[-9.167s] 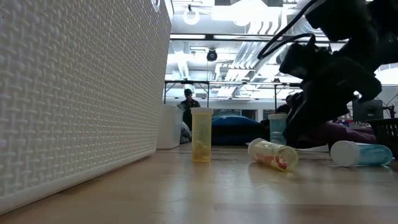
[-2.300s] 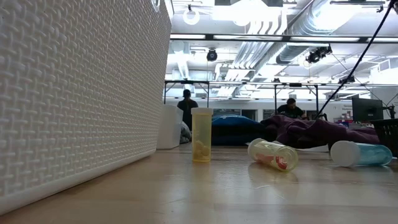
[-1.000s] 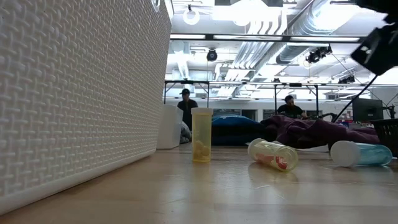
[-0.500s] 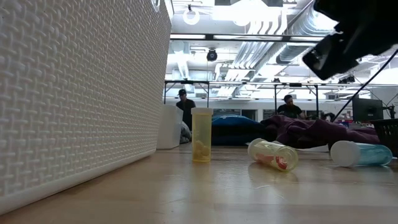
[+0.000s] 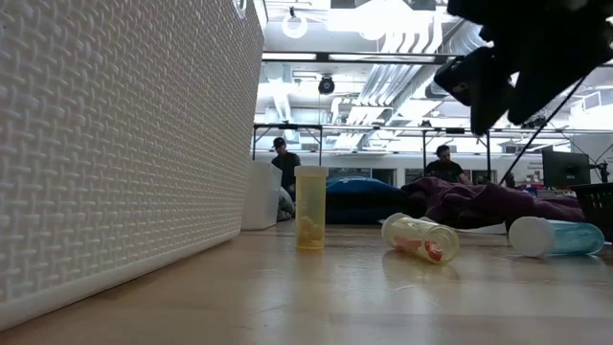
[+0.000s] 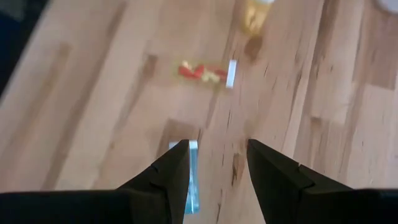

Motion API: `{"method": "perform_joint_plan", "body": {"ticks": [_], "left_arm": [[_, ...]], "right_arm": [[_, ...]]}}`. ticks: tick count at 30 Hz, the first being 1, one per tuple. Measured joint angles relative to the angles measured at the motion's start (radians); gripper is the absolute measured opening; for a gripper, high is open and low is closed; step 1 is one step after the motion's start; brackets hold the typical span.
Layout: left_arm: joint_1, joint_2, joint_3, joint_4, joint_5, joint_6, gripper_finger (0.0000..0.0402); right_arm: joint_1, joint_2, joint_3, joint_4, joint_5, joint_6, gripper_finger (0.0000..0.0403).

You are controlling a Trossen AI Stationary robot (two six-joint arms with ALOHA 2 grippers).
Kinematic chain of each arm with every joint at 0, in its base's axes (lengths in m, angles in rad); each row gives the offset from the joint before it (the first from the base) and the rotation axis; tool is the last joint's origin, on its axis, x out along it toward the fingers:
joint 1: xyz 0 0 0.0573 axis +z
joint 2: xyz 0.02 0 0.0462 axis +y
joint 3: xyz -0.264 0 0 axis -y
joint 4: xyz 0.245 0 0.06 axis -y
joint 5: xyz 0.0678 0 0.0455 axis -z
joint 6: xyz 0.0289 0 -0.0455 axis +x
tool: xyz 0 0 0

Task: Pick & place medical supplies in basket/bin
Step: Put the blue pill bottle into the black bin

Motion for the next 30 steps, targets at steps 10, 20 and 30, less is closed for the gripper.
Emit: {"method": "perform_joint_plan", "body": {"ticks": [10, 20, 30], "left_arm": [[0.000, 0.000, 0.000, 0.000, 0.000, 0.000, 0.0240], [0.000, 0.000, 0.000, 0.000, 0.000, 0.000, 0.0240], [0.000, 0.000, 0.000, 0.000, 0.000, 0.000, 0.0240]], "right_arm": [[0.003, 0.234, 0.185, -0.209, -0.045, -0.085, 0.0148], [0.060, 0.347, 0.326, -0.354, -0.049, -0.117, 0.0148], [0.081, 0.350, 0.326, -0.349, 0.027, -0.123, 0.0148]]}}
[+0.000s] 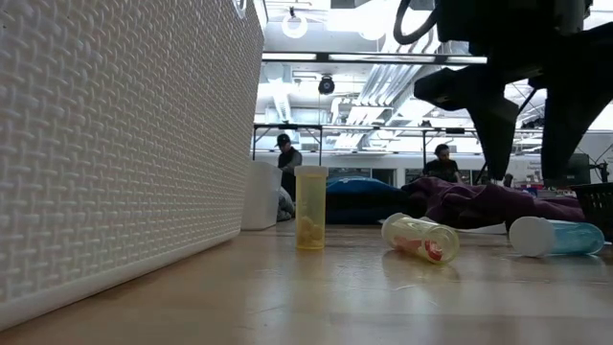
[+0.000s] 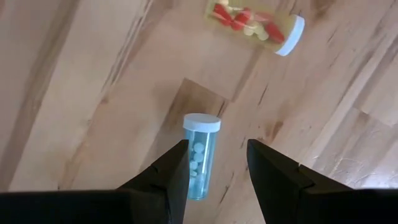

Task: Pick & place medical supplies in basket/bin
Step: Put the blue pill bottle into the black bin

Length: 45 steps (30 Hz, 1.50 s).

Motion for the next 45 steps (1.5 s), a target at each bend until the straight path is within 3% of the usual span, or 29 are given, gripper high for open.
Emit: {"method": "perform_joint_plan", "body": {"ticks": [34, 45], "left_arm": [[0.000, 0.000, 0.000, 0.000, 0.000, 0.000, 0.0240], [0.000, 0.000, 0.000, 0.000, 0.000, 0.000, 0.0240]], "right_arm": [[0.000, 0.084, -0.001, -0.001, -0.045, 0.026, 0.0148], [-0.003, 0.099, -0.001, -0.014, -0.011, 0.027, 0.0148]]}}
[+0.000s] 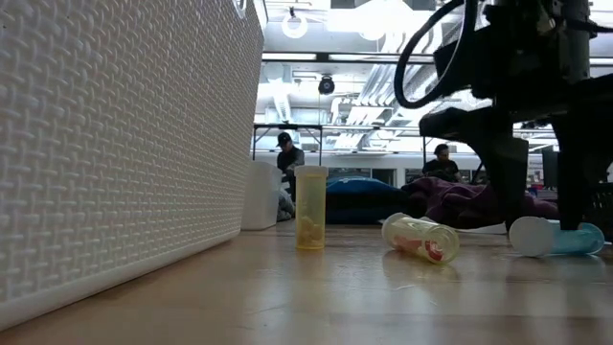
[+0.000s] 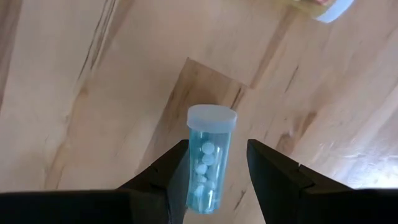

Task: Pick & place medical supplies in basket/bin
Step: Put the blue pill bottle into the black bin

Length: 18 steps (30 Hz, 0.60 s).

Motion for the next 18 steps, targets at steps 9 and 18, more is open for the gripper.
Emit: {"method": "perform_joint_plan", "body": {"ticks": [9, 18], "left_arm": [[0.000, 0.000, 0.000, 0.000, 0.000, 0.000, 0.0240], [0.000, 0.000, 0.000, 0.000, 0.000, 0.000, 0.0240]], "right_arm": [[-0.006, 0.031, -0.001, 0.004, -0.040, 0.001, 0.0148], [-0.012, 0.031, 0.001, 0.007, -0.044, -0.001, 0.0148]]}}
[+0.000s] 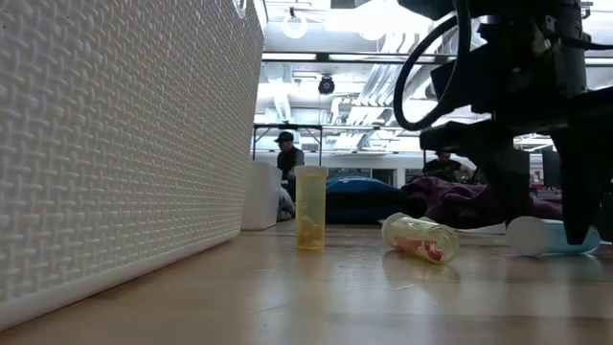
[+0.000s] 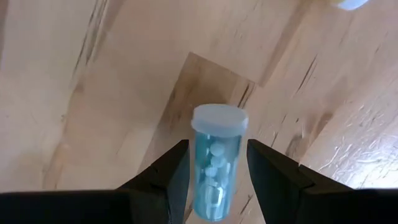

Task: Pick & place medical supplies in basket/bin
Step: Put the blue pill bottle into the black bin

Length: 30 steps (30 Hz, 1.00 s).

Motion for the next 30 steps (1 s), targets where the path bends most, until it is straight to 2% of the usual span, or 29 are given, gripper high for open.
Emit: {"method": "perform_joint_plan", "body": {"ticks": [30], "left_arm": [[0.000, 0.000, 0.000, 0.000, 0.000, 0.000, 0.0240]], "right_arm": [[0.000, 0.000, 0.000, -0.008, 0.027, 0.024, 0.0148]]}}
